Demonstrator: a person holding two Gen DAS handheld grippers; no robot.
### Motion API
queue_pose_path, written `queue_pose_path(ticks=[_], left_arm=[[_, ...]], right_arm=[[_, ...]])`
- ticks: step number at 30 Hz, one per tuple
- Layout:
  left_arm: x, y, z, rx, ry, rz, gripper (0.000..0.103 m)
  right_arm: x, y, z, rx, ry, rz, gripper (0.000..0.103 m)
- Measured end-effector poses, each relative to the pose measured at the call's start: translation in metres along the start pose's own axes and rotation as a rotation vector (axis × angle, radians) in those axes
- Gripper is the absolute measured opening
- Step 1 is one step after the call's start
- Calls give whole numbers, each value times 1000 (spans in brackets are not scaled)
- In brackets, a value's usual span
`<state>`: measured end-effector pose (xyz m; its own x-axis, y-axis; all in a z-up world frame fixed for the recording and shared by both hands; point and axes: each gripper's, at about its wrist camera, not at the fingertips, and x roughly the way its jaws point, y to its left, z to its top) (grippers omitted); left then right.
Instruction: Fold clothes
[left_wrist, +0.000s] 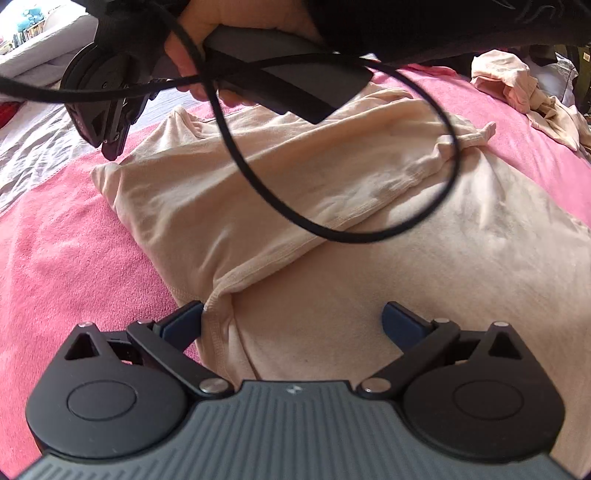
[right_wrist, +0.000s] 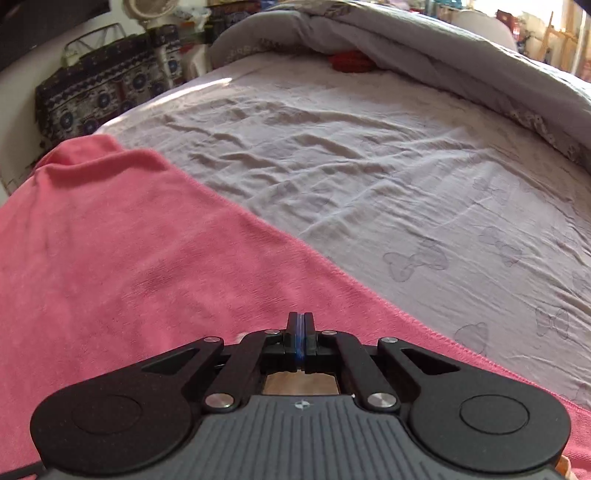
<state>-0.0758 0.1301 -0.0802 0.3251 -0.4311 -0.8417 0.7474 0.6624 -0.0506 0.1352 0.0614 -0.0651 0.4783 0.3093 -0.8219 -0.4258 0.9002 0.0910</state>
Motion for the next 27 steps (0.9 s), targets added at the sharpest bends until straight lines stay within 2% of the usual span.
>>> queue_pose_path(ticks=[2,4,5,6,8,10,11,12,14,18,21,23,25,26,27], left_arm=[[0,1,1,-7,5,-3,102],[0,1,2,-5,8,-4,102],[0,1,3,-2,9,-4,102],[-1,2,2,-1,9,-6,102],[-1,2,2,1,9,-8,102],[-1,2,1,3,7,-8,102],[-1,2,1,2,7,-7,102],[-1,3,0,2,7,-5,102],[-2,2,0,2,7,-2,102],[-3,0,0,5,5,4,102],[-3,0,-1,6,3,5,102],[-4,1,1,-3,10,3,102],[-7,3,3,-18,18,7,101],[-10,5,5,-33,21,14,99],[-13,8,8,-49,22,17,94]], right_arm=[[-8,-15,6,57,-29,92,5],[-25,-23,7,48,-28,196,10],[-32,-21,4,6,-10,211,22],[-38,-19,0,-44,12,218,41],[-51,-15,-8,-144,55,232,55],[-52,-4,-21,-262,124,201,55],[-52,1,-27,-302,142,204,51],[-50,4,-32,-321,156,211,32],[-43,13,-41,-321,183,180,5],[-38,8,-41,-243,119,98,4],[-33,-16,-33,-170,57,-56,3],[-36,-36,-28,-103,64,-19,4],[-51,-47,-29,-92,60,54,12],[-62,-50,-33,-108,65,98,21],[-72,-53,-36,-123,70,142,42]])
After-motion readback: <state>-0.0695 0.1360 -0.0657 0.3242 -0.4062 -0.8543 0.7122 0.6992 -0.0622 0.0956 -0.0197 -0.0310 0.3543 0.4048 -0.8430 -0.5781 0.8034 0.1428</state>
